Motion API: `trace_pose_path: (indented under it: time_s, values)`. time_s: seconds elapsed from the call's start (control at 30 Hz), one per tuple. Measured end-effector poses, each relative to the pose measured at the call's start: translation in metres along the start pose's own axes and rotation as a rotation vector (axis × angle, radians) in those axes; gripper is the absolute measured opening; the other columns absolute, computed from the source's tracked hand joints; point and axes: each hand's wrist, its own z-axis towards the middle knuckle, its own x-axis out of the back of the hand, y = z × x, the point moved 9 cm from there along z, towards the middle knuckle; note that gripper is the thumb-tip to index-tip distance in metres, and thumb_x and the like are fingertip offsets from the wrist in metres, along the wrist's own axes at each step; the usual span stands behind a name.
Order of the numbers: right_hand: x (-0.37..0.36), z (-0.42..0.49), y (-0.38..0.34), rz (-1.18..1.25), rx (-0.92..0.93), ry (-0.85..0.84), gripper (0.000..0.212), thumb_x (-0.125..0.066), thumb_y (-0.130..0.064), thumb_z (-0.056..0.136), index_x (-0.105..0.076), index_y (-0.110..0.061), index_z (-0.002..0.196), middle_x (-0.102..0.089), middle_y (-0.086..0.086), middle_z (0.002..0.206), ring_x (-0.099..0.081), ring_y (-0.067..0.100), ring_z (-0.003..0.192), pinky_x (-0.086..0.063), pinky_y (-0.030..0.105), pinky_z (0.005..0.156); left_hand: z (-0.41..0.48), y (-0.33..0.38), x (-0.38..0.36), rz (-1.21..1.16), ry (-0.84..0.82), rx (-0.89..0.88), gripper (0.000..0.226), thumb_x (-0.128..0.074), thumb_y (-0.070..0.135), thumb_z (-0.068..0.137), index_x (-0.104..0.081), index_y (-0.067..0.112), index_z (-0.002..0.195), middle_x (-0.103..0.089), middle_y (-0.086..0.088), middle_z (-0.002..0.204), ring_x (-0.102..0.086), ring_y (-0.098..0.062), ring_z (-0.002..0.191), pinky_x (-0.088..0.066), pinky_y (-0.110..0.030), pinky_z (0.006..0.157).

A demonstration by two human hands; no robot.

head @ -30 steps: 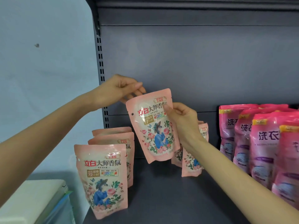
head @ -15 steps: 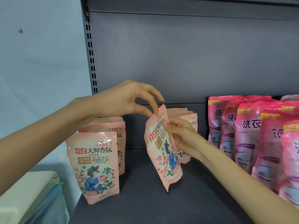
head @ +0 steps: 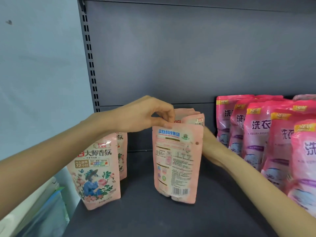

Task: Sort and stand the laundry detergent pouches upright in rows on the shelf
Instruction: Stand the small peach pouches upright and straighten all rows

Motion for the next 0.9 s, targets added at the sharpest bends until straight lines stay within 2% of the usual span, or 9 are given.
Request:
trace_pose_path:
  time_s: [0.03,0.1,0.2,0.33,0.4,0.5,0.6,0.73,0.9]
  values:
    - [0.012,0.002,-0.007,-0.022,0.049,0.063,0.021,-0.057,0.0,0.088,-0.068,-0.014,0.078,-0.069,-0.013,0.065,-0.061,-0.005,0.062,-0.047,0.013,0.056,0.0,-0.002,-0.001,-0.012,-0.002,0.014,0.002,-0.063,0.02,0.086,-0.064,0.018,0.086,-0.066,0.016,0.085,-0.061,0.001,0.083,-0.046,-0.01,0.076]
    - [0.035,0.007,-0.023,-0.077,0.168,0.167,0.015,-0.063,-0.007,0.085,-0.069,-0.019,0.078,-0.07,-0.015,0.068,-0.062,-0.004,0.064,-0.048,0.012,0.059,0.001,-0.006,-0.003,-0.025,-0.015,0.04,0.003,-0.063,0.02,0.086,-0.065,0.017,0.086,-0.067,0.013,0.085,-0.062,0.0,0.08,-0.048,-0.012,0.073]
    - [0.057,0.017,-0.046,-0.356,0.304,0.237,0.009,-0.062,-0.021,0.087,-0.068,-0.025,0.08,-0.07,-0.015,0.076,-0.063,0.0,0.073,-0.048,0.012,0.066,0.003,-0.011,-0.011,0.004,-0.042,0.075,0.003,-0.064,0.019,0.086,-0.066,0.016,0.086,-0.067,0.012,0.085,-0.061,0.001,0.079,-0.046,-0.008,0.07]
    - [0.06,0.04,-0.042,-0.689,0.212,0.072,0.016,-0.057,-0.029,0.091,-0.069,-0.019,0.093,-0.069,-0.006,0.093,-0.062,0.007,0.087,-0.048,0.019,0.075,0.007,-0.02,-0.016,0.027,-0.054,0.12,0.003,-0.063,0.02,0.086,-0.065,0.019,0.088,-0.067,0.011,0.086,-0.059,0.004,0.079,-0.044,-0.005,0.068]
    - [0.059,0.049,-0.033,-0.792,0.144,-0.01,0.019,-0.058,-0.03,0.09,-0.069,-0.015,0.096,-0.069,-0.002,0.095,-0.062,0.011,0.089,-0.047,0.025,0.078,0.007,-0.023,-0.016,0.011,-0.071,0.142,0.003,-0.064,0.021,0.086,-0.064,0.022,0.089,-0.067,0.012,0.087,-0.06,0.005,0.078,-0.046,-0.007,0.069]
    - [0.063,0.056,-0.023,-0.899,0.074,-0.065,0.013,-0.064,-0.023,0.087,-0.068,-0.012,0.09,-0.068,-0.002,0.091,-0.06,0.013,0.087,-0.044,0.023,0.073,0.004,-0.032,-0.013,0.008,-0.124,0.196,0.009,-0.066,0.021,0.084,-0.062,0.027,0.088,-0.069,0.011,0.091,-0.062,0.003,0.081,-0.049,-0.01,0.074]
    - [0.066,0.06,-0.023,-1.054,0.073,-0.029,0.011,-0.068,-0.024,0.084,-0.068,-0.013,0.083,-0.068,0.001,0.085,-0.062,0.02,0.084,-0.048,0.032,0.073,-0.003,-0.041,-0.011,0.027,-0.159,0.241,0.013,-0.068,0.021,0.083,-0.061,0.031,0.081,-0.071,0.009,0.09,-0.063,0.002,0.079,-0.05,-0.012,0.074]
    - [0.056,0.063,-0.037,-1.192,0.147,0.107,0.016,-0.067,-0.037,0.083,-0.07,-0.022,0.09,-0.06,-0.008,0.08,-0.054,0.016,0.08,-0.037,0.028,0.07,-0.005,-0.043,-0.011,0.036,-0.139,0.269,0.016,-0.069,0.018,0.082,-0.062,0.03,0.075,-0.071,0.008,0.083,-0.065,-0.001,0.074,-0.052,-0.015,0.071]
    - [0.041,0.067,-0.041,-1.227,0.185,0.156,0.02,-0.063,-0.037,0.086,-0.069,-0.023,0.1,-0.067,-0.004,0.097,-0.059,0.021,0.094,-0.036,0.031,0.081,-0.004,-0.042,-0.011,0.084,-0.104,0.29,0.013,-0.069,0.017,0.083,-0.063,0.026,0.076,-0.069,0.009,0.077,-0.065,-0.004,0.069,-0.05,-0.011,0.062]
